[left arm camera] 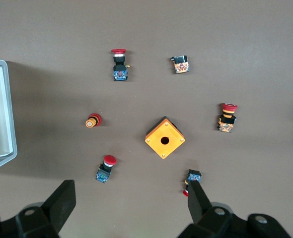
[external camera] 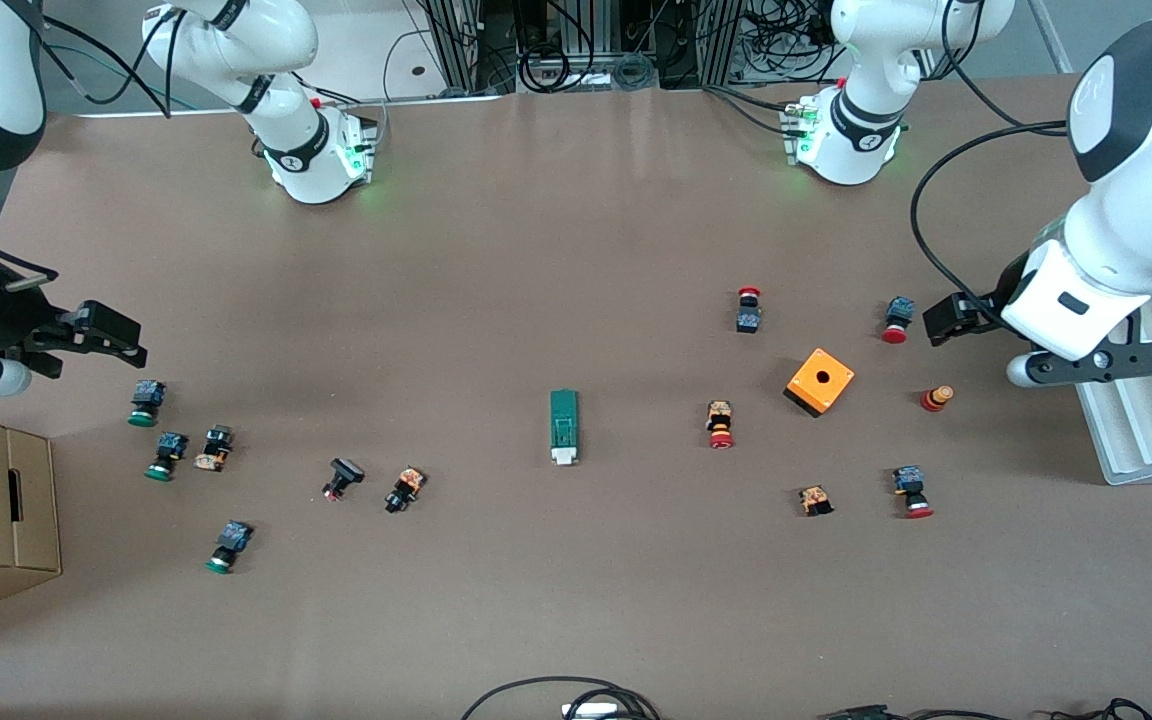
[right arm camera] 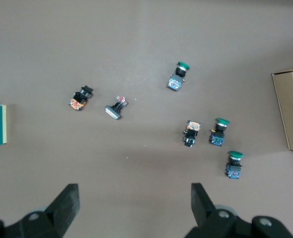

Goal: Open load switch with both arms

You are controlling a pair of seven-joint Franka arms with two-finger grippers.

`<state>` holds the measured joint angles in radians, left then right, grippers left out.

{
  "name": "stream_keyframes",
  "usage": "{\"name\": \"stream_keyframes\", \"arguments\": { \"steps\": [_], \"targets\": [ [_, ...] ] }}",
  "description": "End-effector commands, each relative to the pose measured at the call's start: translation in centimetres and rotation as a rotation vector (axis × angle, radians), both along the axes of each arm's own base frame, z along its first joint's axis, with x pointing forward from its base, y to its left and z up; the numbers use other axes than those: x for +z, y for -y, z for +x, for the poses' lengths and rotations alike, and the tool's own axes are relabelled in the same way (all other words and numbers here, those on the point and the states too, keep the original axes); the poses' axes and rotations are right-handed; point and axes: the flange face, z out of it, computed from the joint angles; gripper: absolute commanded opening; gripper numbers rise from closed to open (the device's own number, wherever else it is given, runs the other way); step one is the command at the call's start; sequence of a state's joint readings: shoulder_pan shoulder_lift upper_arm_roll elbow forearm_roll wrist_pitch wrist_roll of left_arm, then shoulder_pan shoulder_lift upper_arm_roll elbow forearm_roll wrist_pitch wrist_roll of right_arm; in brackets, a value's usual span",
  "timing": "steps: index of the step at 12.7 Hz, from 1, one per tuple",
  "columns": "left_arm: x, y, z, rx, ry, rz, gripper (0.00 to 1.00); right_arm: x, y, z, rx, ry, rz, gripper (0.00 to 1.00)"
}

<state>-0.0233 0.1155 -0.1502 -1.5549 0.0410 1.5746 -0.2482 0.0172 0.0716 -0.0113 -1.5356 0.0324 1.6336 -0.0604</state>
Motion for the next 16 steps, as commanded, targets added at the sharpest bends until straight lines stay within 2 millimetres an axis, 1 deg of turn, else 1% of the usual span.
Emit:
{"name": "stream_keyframes", "arguments": {
  "steps": [1,7,10,11,13,14,16],
  "targets": [
    [0.7,0.2,-0.4,0.011,0.0,-0.006,1.0,0.5,0.3,-0.3,0.007,-0.002,-0.011,1.0],
    [0.8,0.2,-0.4,0.011,0.0,-0.006,1.0,0.5,0.4,-0.3,-0.006,-0.003,-0.014,1.0],
    [0.8,0.2,-0.4,0.011,0.0,-0.006,1.0,0.6,0.1,-0.3,-0.004,-0.002,-0.002,1.0],
    [0.8,0.2,-0.4,0.011,0.0,-0.006,1.0,0.9,-0.1,-0.5,-0.001,0.003,-0.001,1.0],
    [0.8,0.2,-0.4,0.009,0.0,-0.006,1.0,2.8,-0.3,-1.5,0.002,0.035,-0.001,1.0],
    [0.8,0.2,-0.4,0.006,0.0,-0.007,1.0,2.8,-0.7,-1.5,0.009,0.036,-0.009,1.0],
    [0.8,0.2,-0.4,-0.004,-0.001,-0.008,1.0,3.1,-0.7,-1.7,0.02,0.041,-0.008,1.0]
  ]
}}
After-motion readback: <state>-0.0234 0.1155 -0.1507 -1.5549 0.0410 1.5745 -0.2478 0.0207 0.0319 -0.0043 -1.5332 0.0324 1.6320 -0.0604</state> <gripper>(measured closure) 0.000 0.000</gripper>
